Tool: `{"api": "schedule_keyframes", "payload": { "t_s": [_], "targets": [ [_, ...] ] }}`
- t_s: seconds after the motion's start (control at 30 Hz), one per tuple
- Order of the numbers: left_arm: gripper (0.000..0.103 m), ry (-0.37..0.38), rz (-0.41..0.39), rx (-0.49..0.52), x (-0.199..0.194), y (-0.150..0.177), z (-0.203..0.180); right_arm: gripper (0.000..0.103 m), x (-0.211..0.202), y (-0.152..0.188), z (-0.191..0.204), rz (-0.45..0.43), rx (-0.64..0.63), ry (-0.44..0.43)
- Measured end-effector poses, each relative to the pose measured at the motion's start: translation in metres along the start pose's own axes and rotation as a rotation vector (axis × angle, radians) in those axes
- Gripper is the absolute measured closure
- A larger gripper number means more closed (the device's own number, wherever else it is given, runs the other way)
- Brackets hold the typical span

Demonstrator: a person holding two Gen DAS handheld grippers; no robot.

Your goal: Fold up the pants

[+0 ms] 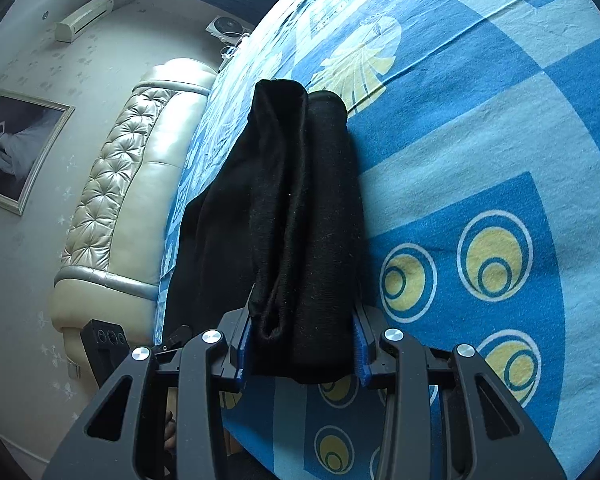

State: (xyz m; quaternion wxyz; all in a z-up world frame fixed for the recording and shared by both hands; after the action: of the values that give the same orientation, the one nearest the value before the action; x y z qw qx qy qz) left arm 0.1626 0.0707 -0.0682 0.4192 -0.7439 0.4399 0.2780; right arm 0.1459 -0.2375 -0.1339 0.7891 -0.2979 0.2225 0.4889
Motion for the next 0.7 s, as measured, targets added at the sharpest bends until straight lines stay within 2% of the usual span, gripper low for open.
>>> {"api": "schedule_keyframes", "payload": {
  "t_s": [0.7],
  "targets": [
    [0.060,0.002,-0.003,-0.007,-0.005,0.011,0.009,0.065,-0.003,0.014,0.004,0.008,0.002,-0.013]
  ]
}}
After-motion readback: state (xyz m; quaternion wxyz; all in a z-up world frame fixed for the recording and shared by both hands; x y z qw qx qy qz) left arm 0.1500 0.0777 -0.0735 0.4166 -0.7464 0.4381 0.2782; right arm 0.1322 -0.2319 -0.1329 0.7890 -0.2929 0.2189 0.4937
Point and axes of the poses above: each gripper's, at about its wrist camera, not at the fingertips, and x roughly the way its jaws point, z to its left, y to its underside, the point moved 4 cm from there along x, roughly the way its jaws point, and after that the axes turned 6 degrees about -x, right-handed, at the moved point
